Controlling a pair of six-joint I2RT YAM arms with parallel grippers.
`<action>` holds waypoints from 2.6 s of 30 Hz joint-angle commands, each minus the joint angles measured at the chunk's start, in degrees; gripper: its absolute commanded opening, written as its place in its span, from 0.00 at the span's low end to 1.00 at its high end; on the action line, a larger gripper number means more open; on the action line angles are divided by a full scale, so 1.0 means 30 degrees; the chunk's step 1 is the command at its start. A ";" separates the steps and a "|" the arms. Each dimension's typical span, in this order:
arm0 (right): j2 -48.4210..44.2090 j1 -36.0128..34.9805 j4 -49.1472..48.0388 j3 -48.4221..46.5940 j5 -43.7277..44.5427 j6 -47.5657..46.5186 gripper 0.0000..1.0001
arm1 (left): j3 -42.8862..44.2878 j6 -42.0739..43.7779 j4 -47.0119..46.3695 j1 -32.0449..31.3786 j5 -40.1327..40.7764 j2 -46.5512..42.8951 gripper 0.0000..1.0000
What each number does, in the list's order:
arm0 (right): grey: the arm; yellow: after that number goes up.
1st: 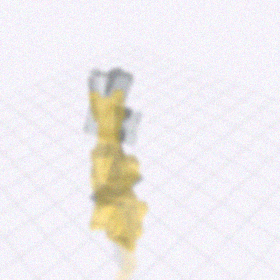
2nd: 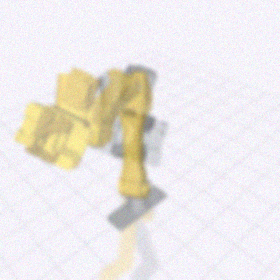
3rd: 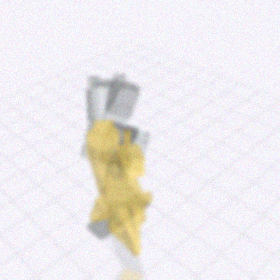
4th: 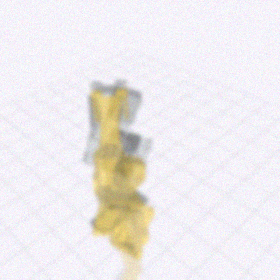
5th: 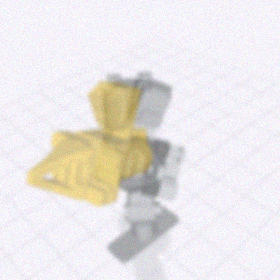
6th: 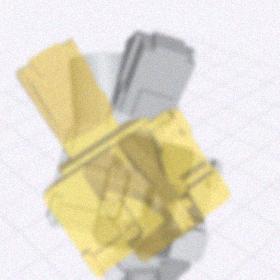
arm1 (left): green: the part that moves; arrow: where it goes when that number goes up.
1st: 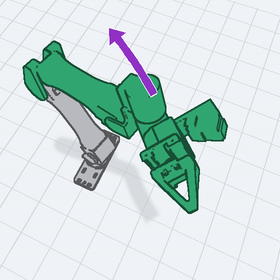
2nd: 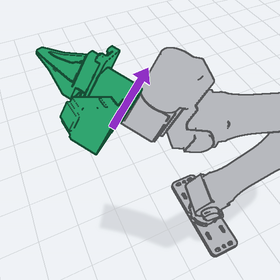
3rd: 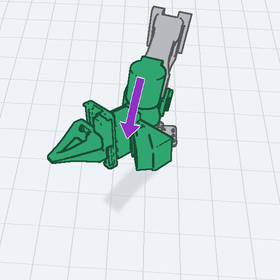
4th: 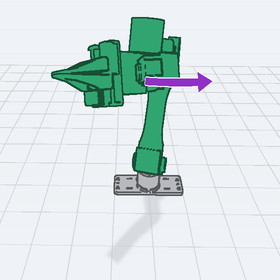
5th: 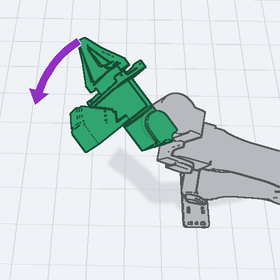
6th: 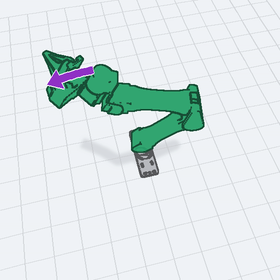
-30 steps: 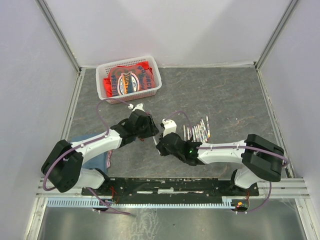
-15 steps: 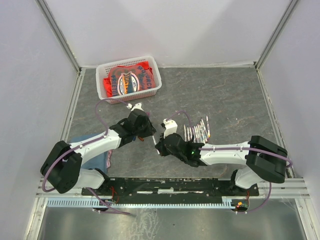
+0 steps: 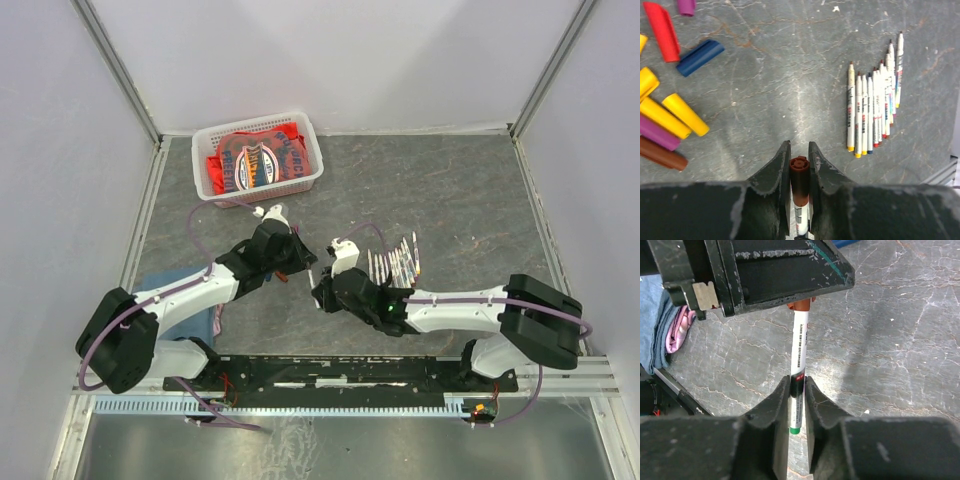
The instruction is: Open the pen caps
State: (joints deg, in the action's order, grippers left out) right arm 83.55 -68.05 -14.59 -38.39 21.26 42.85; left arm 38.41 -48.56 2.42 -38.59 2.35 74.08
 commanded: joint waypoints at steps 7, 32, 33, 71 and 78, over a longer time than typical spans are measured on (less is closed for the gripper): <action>-0.1515 -0.0064 -0.0245 0.0001 0.0882 -0.0498 0.27 | -0.0395 0.0836 -0.3064 0.0140 -0.2575 -0.0348 0.03; 0.0058 0.0308 0.1212 -0.0586 0.2249 -0.1404 0.01 | 0.1660 -0.0165 -0.1553 0.0148 -0.1156 0.1840 0.03; 0.0263 0.0302 0.1349 -0.0616 0.2471 -0.1442 0.01 | 0.2116 -0.0525 -0.1173 0.0148 -0.0639 0.2126 0.03; -0.4904 0.2507 0.6365 0.0546 0.4112 -0.0067 0.01 | 0.5685 0.3746 0.2819 -0.1210 0.4540 0.5937 0.03; -0.3817 0.4163 0.8098 -0.0471 0.3763 0.0156 0.05 | 0.6056 0.4052 0.3622 -0.1702 0.5087 0.6934 0.08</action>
State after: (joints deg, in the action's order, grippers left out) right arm 70.13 -57.69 4.91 -36.18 31.46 42.46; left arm 53.93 -39.62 10.59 -42.96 14.57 93.27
